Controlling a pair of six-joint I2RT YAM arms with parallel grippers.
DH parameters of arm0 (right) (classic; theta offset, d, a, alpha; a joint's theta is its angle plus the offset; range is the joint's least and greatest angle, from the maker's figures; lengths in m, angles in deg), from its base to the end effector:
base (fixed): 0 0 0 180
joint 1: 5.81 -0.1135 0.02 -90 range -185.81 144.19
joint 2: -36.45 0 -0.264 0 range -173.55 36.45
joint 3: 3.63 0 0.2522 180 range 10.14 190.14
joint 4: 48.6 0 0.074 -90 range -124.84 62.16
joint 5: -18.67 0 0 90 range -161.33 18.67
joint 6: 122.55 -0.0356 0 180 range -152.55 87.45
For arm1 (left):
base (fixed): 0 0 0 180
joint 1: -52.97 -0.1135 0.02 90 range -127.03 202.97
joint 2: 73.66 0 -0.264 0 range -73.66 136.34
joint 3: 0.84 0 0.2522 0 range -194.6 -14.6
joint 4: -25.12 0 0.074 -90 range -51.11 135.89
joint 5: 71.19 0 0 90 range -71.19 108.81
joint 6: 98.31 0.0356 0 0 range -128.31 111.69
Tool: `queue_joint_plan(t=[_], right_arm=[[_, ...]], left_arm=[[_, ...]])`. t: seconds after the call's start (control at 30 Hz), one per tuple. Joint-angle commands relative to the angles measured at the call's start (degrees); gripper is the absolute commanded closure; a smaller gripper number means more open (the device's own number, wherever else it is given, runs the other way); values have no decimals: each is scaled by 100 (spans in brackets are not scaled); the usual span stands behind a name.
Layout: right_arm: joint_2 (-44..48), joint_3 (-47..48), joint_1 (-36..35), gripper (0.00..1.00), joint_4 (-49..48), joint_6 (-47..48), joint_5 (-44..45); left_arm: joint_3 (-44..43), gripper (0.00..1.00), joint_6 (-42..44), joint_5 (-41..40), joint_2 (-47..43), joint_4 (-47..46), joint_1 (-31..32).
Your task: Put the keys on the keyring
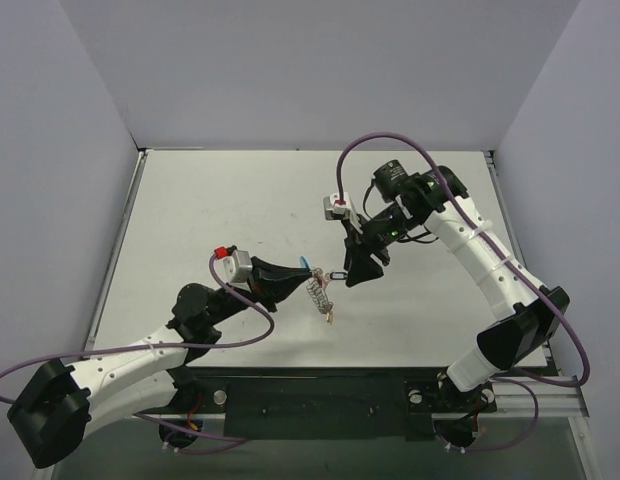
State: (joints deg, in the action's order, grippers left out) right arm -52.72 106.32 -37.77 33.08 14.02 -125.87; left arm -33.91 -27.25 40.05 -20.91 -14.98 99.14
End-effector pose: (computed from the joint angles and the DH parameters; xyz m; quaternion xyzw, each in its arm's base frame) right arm 0.2375 0.1823 0.3842 -0.6336 0.5933 0.4115 0.2779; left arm 0.1279 -0.1519 0.2761 0.2791 0.5094 -0.5230 0.6238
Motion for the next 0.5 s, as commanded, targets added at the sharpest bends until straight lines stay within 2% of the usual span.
queue_joint_plan(t=[0.0,0.2,0.3,0.47], right_arm=[[93,32,172,58,37,-120,-671],[-171,550,261,58,-147,-963,-1049],[-180,612,200,58,-681,-1761,-1155],[-163,560,-90,58,-1474,-2503,-664]], left_arm=[[76,100,-312,-602,-63,-1520,-3],[42,100,-628,-840,112,-2285,-135],[-2,100,-795,-796,226,-2435,-153],[6,100,-998,-779,367,-2725,-161]])
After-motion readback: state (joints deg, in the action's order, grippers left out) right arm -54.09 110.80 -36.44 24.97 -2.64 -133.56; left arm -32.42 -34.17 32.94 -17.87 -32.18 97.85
